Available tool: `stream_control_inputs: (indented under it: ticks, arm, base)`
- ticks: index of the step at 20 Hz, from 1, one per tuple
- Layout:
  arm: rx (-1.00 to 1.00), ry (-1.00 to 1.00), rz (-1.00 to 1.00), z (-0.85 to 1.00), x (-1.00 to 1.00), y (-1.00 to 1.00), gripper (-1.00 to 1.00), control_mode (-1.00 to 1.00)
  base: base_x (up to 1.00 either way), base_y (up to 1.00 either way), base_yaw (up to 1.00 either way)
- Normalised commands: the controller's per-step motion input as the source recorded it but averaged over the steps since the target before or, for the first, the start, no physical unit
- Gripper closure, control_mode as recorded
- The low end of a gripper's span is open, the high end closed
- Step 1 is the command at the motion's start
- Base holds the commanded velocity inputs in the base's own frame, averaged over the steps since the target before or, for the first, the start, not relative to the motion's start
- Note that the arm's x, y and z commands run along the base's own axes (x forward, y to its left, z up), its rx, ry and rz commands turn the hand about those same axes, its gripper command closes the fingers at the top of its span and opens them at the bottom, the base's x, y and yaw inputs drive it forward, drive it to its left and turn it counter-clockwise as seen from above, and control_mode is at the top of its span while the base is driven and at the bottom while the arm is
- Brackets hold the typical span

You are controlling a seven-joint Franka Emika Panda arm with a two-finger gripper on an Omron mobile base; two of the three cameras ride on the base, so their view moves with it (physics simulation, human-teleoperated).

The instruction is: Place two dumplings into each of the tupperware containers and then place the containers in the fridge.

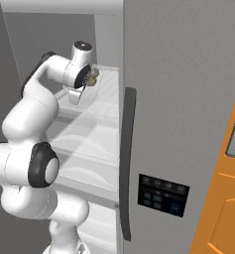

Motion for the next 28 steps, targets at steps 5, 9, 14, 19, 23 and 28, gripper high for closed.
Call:
stream_control_inputs:
  ticks: [5,9,14,19,23,28]
  arm:
    - [0.0,0.01,0.0,-0.15,0.61,0.16,1.0,-1.0]
    - [0.0,0.0,0.0,-0.19,0.61,0.14,1.0,-1.0]
    - [0.0,0.0,0.0,-0.12,0.5,0.07,1.0,-1.0]
    - [0.0,0.0,0.0,-0.13,0.28,0.0,-1.0,-1.0]
    - [0.0,-0.03,0.0,-0.03,0.02,0.0,-1.0,-1.0]
    - [0.0,-0.09,0.0,-0.03,-0.04,0.0,-1.0,-1.0]
  base:
    - [0.0,0.0,0.0]
    - [0.0,0.0,0.0]
    - [0.0,0.0,0.0]
    - [0.0,0.0,0.0]
    - [0.0,0.0,0.0]
    - [0.0,0.0,0.0]
